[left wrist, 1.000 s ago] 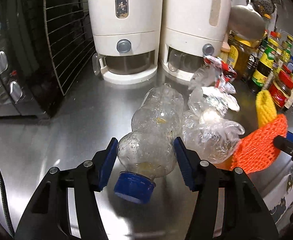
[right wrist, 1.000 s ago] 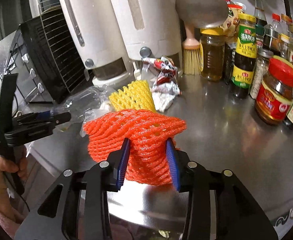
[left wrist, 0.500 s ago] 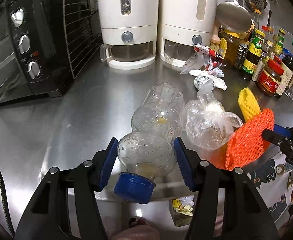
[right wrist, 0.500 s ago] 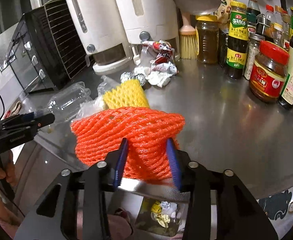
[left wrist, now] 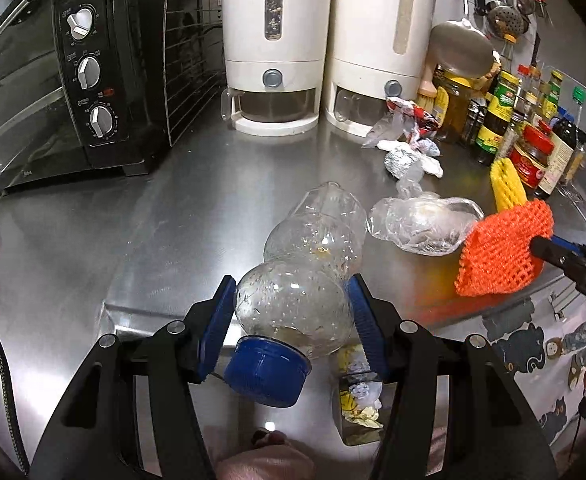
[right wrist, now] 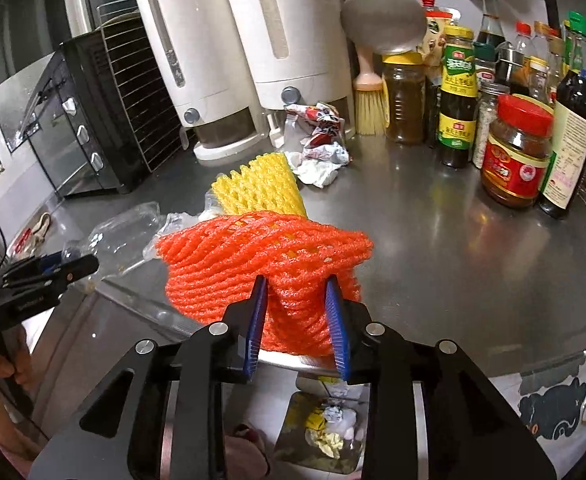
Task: Collect trash
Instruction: 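Lift the bottle with the left tool while the right carries the orange net toward the bin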
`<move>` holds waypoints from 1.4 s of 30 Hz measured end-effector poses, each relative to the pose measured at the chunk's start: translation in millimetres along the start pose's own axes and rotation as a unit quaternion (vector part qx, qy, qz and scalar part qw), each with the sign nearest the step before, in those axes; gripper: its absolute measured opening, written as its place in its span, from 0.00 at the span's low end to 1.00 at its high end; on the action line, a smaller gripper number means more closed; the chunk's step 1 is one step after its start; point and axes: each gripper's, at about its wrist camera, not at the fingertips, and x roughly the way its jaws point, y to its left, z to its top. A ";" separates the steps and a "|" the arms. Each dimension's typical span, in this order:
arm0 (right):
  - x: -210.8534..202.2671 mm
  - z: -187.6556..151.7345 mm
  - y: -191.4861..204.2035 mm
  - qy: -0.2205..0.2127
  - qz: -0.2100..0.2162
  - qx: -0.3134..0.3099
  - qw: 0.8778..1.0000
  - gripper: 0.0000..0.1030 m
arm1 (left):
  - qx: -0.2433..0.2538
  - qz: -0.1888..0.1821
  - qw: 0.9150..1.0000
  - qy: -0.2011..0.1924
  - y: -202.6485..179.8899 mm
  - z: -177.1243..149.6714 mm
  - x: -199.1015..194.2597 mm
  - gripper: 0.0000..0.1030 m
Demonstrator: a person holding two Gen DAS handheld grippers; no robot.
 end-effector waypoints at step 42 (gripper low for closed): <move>13.9 -45.4 21.3 0.021 -0.046 -0.030 0.998 0.18 | -0.001 -0.001 1.000 -0.020 -2.9 -51.0 -49.5 0.53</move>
